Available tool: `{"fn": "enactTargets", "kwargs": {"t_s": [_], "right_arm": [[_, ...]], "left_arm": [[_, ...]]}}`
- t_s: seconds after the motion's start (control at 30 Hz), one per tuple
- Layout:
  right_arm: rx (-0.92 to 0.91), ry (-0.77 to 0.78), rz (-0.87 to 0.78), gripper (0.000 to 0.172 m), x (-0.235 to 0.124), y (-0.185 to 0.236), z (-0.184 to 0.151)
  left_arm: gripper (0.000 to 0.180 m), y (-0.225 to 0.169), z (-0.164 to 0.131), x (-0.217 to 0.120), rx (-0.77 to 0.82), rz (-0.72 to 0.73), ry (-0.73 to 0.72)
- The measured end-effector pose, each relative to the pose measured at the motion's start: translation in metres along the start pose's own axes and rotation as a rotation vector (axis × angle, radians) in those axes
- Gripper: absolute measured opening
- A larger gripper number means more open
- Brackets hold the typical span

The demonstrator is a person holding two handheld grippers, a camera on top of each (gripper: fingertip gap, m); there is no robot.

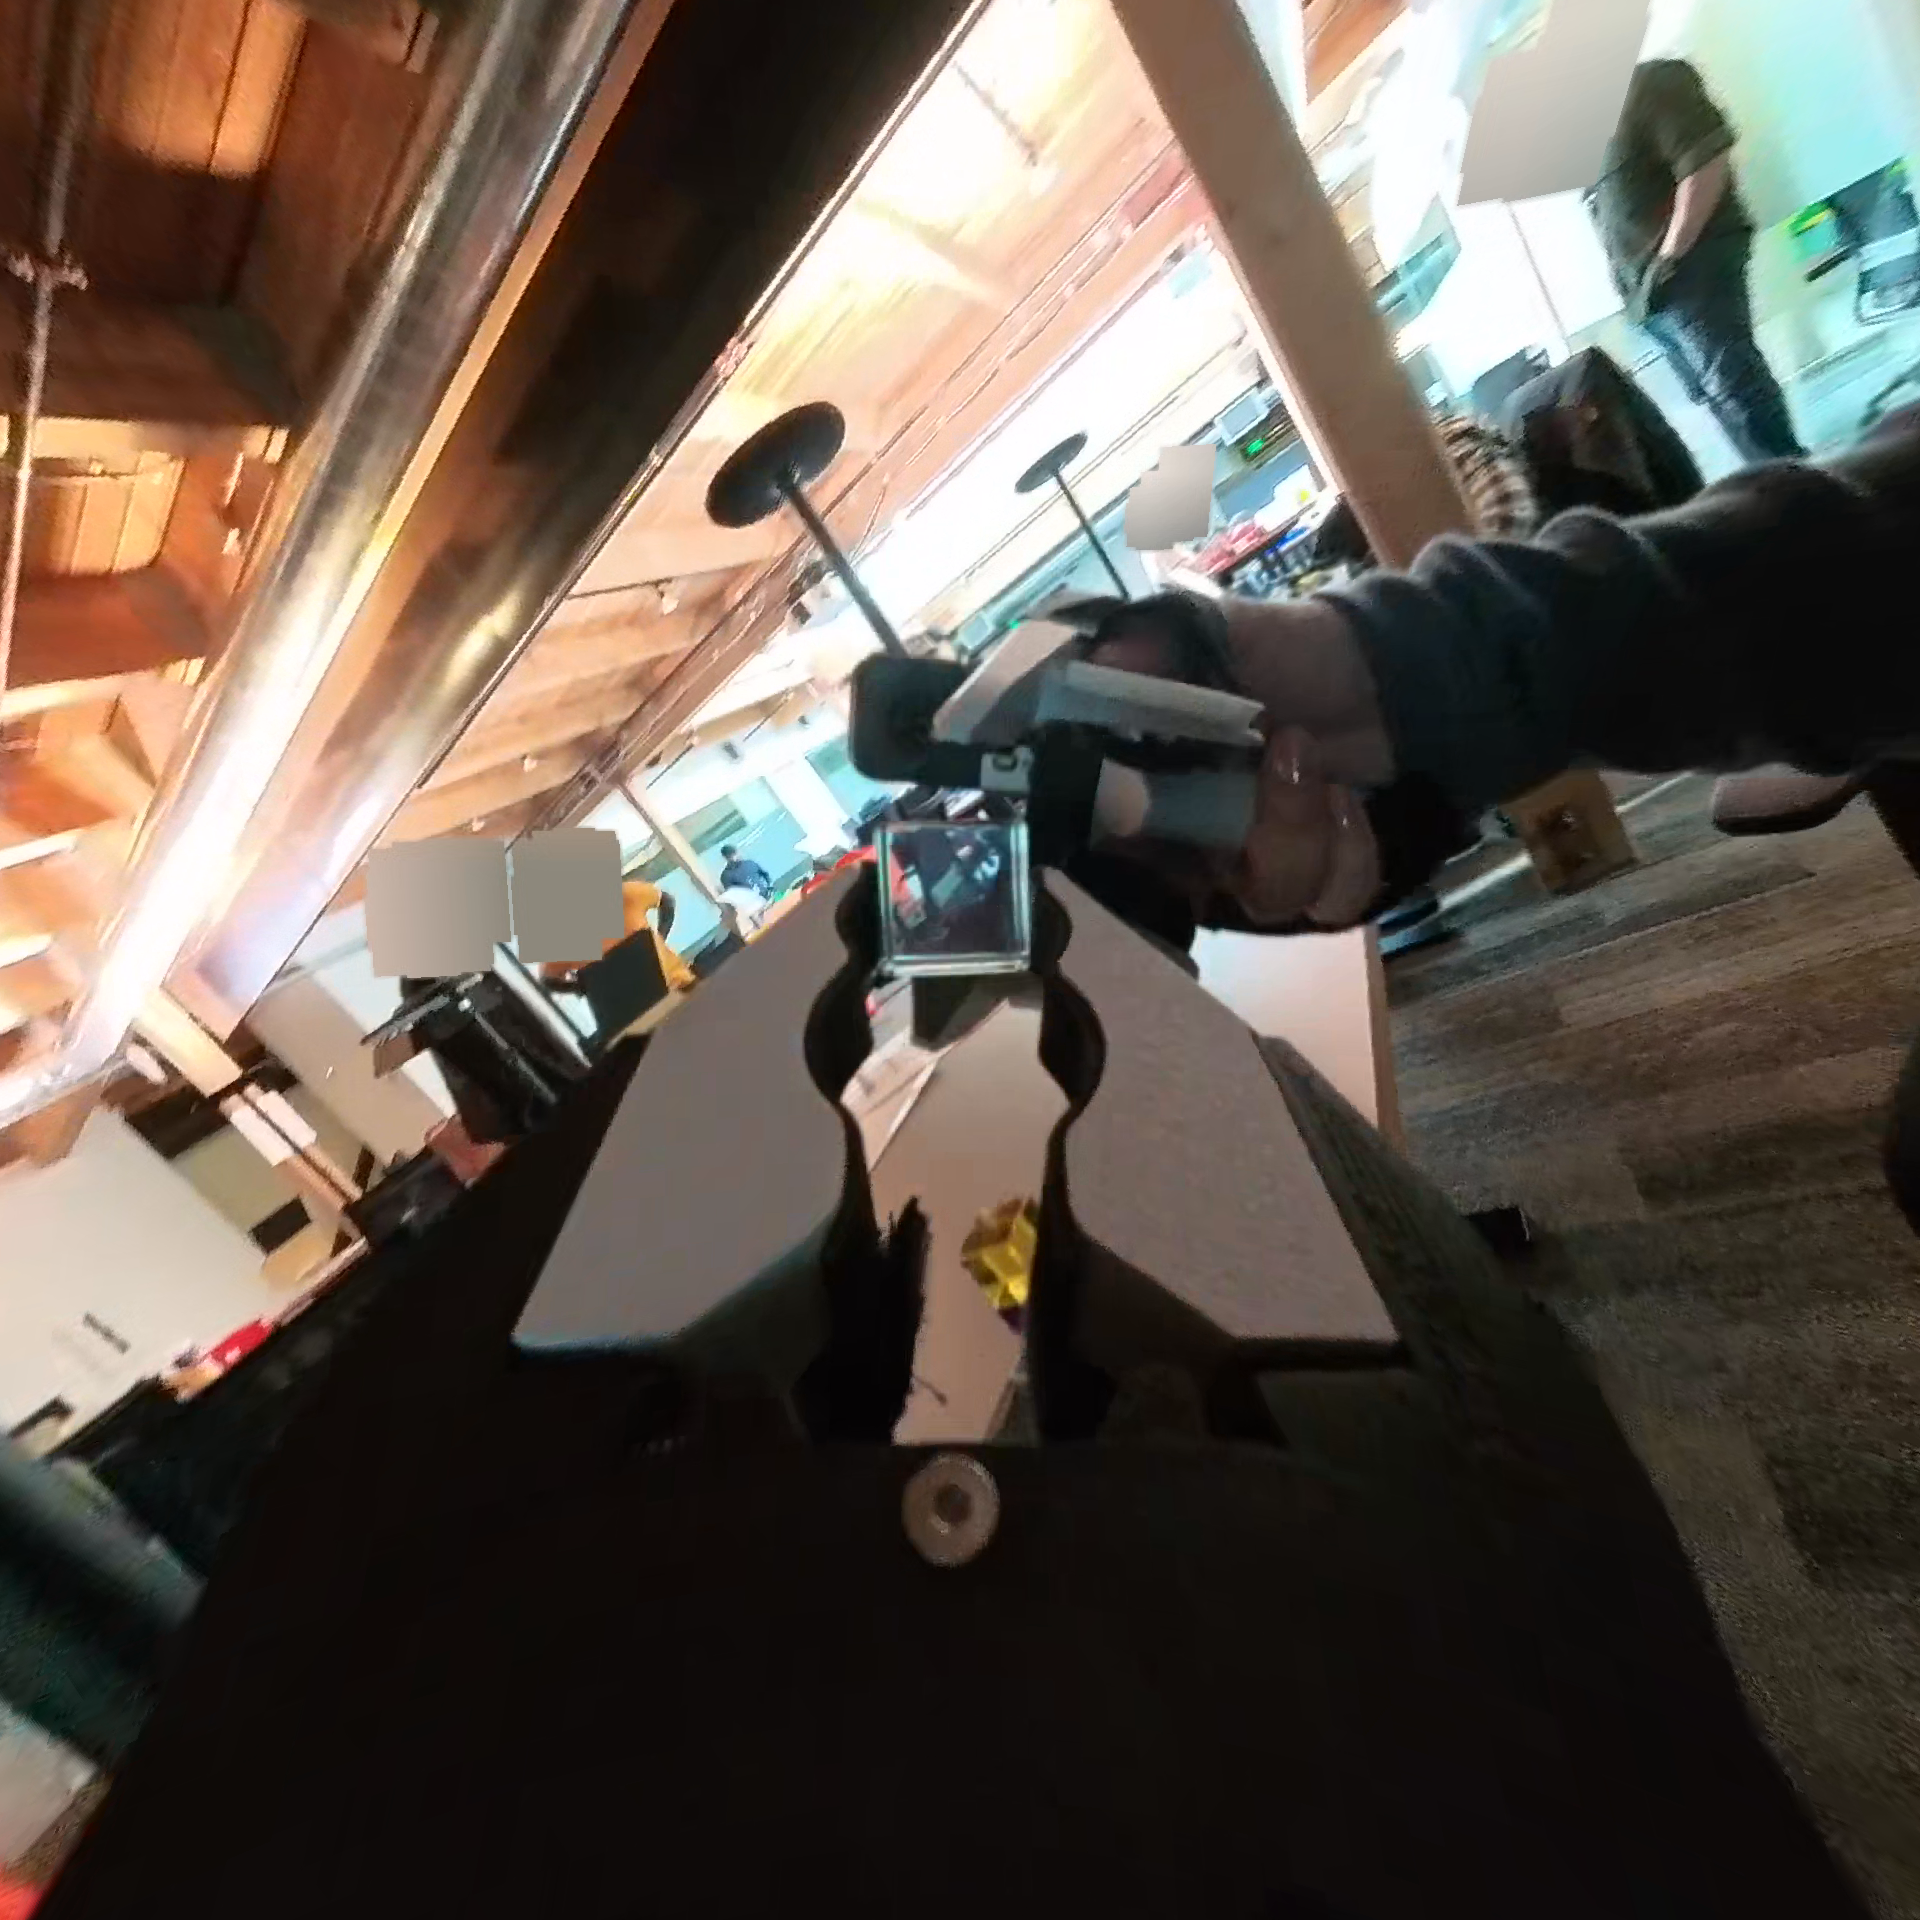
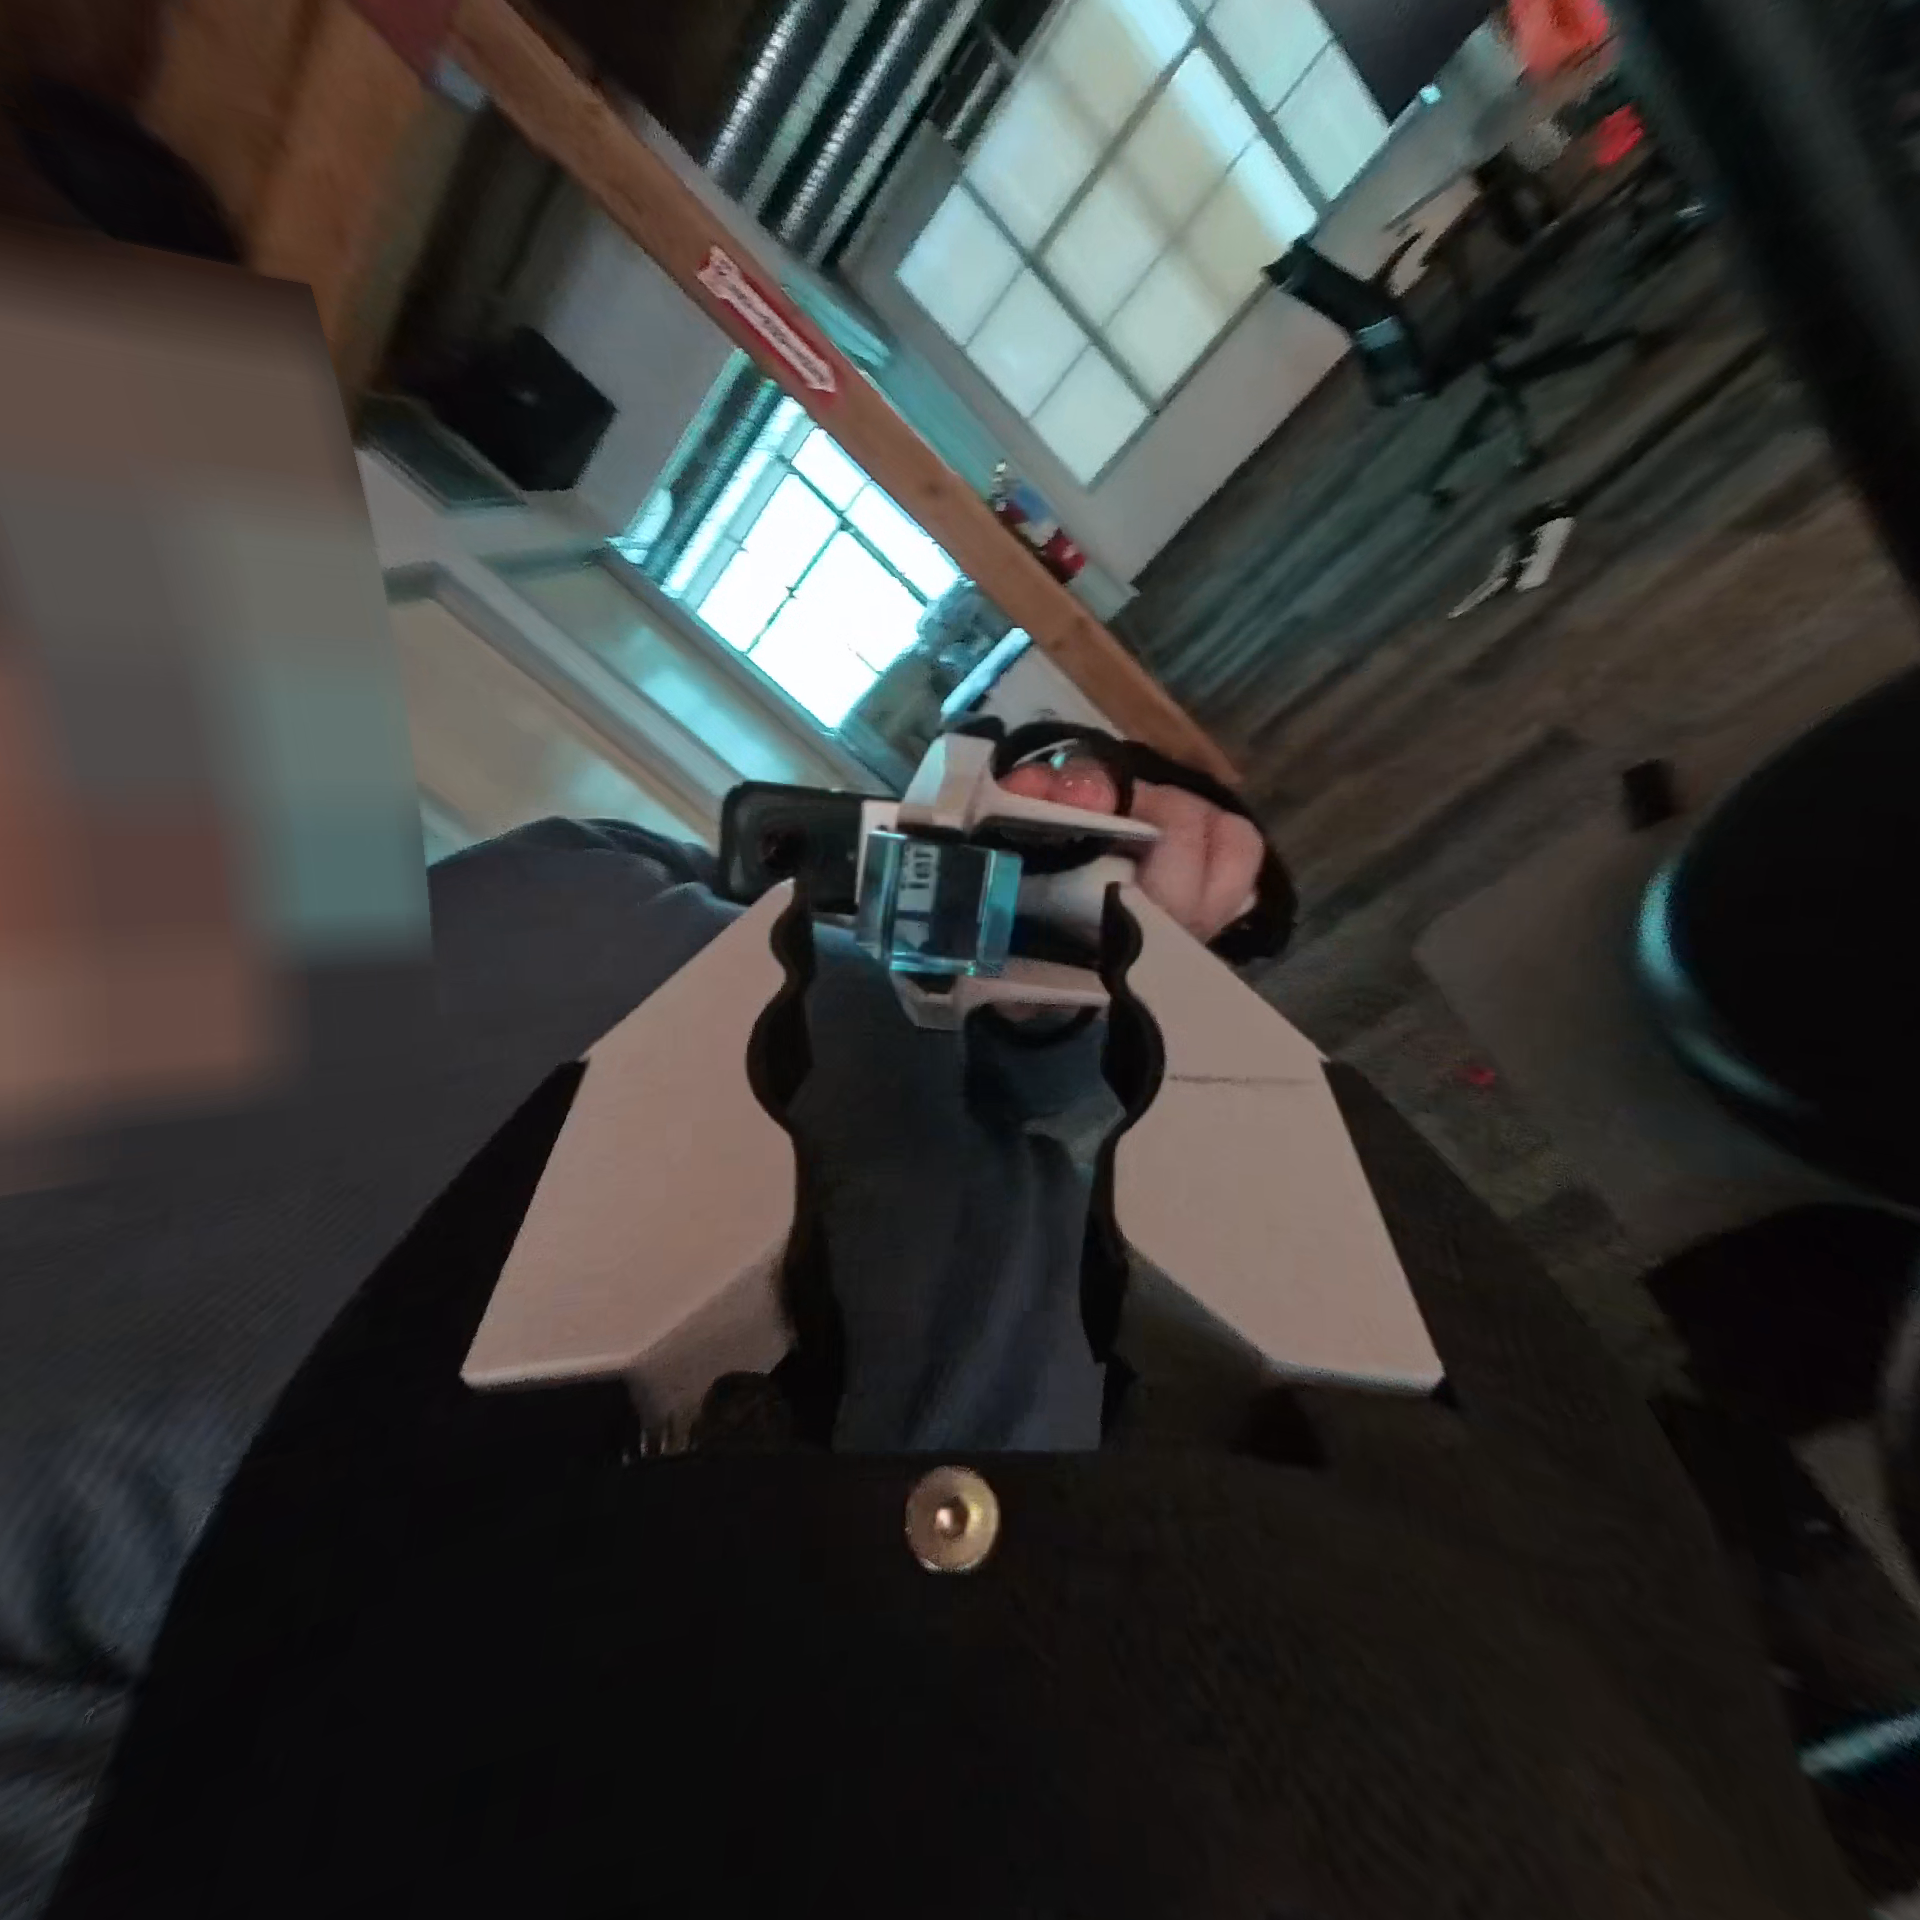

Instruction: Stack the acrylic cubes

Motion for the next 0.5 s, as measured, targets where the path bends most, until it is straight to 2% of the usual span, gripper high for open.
{"fn": "enactTargets", "kwargs": {"t_s": [0.1, 0.5], "right_arm": [[0.032, -0.009, 0.089, 0.049, -0.0018, 0.0128, -0.0013], [0.071, 0.021, 0.159, 0.025, -0.0005, 0.0115, -0.0028]], "left_arm": [[0.027, -0.0026, 0.0073, 0.0077, 0.022, -0.03, -0.021], [0.027, -0.0073, 0.0082, 0.0074, 0.017, -0.054, -0.042]]}}
Point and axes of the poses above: each gripper's, where its closed fingertips meet, x out along the fingers, z out of its top, y = z × x across the jaws, the point moved 1 cm from there along -x, back along the fingers, and after that the axes turned 12 degrees about -z, right-handed, at the moved point
